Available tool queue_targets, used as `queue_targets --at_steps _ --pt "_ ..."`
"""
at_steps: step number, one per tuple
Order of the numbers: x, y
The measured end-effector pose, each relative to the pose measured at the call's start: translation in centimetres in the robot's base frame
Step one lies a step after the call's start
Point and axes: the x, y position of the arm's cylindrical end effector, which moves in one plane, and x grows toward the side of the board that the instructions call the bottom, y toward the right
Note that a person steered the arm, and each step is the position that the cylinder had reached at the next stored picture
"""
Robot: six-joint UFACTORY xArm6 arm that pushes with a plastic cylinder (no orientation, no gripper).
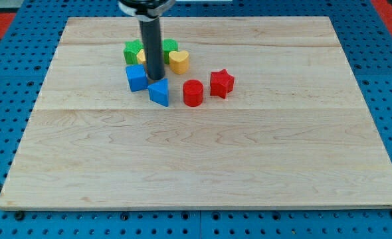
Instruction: Nudge the blue cube left a bit
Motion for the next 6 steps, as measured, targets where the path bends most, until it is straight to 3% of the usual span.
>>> queue_targets --at_steps 1,2,3,4,5,6 --pt "1.2 -4.0" --pt "-2.6 -4.5" --pt "-3.1 1.3" --pt "-2.5 1.6" --pt "-1.1 -5.2" --pt "-6.3 -6.7"
